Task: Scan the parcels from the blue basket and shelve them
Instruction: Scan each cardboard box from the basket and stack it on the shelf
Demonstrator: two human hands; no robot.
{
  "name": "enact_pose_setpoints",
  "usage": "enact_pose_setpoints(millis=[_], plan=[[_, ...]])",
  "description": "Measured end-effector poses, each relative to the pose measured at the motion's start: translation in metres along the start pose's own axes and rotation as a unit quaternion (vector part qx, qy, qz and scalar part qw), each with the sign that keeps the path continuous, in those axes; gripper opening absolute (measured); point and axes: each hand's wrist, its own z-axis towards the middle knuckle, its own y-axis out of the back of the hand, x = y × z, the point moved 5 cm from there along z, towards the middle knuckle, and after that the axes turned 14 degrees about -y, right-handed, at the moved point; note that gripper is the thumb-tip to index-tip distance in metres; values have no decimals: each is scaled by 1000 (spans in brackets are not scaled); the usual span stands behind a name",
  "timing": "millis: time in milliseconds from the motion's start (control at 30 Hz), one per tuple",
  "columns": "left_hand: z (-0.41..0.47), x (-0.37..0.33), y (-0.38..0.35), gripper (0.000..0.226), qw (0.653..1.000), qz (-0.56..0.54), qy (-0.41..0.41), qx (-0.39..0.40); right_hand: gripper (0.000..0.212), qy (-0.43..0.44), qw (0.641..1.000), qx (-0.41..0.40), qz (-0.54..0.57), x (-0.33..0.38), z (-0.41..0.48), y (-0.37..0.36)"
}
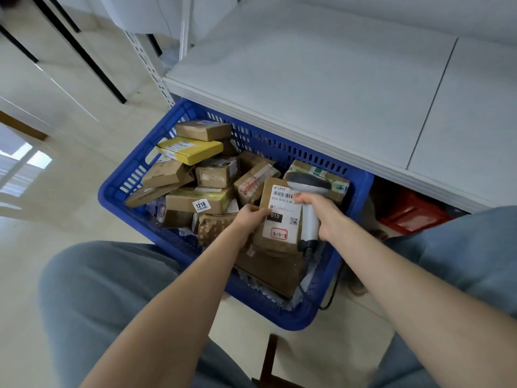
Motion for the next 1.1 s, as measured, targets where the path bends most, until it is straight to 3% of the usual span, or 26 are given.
enact_pose_setpoints(millis=[100,200,367,600,800,967,1100], plan=[[-10,-22,10,49,998,-46,-36,-14,13,44,998,30,35,12,-23,-2],[-24,-44,18,35,994,-48,-91,-28,8,65,994,60,66,19,-45,1],[-45,-64,23,45,989,-87,-118,-26,11,106,986,94,89,30,-81,4],[-61,-77,29,39,983,-122,-136,22,12,144,979,115,85,30,-115,10],[-62,-79,32,44,986,-88,-132,48,15,171,977,104,69,24,-124,14],[-52,-75,29,51,981,-112,-155,16,15,230,972,-21,43,11,-138,21],[-46,-73,25,51,976,-141,-167,8,3,229,973,-32,25,-13,-147,16]])
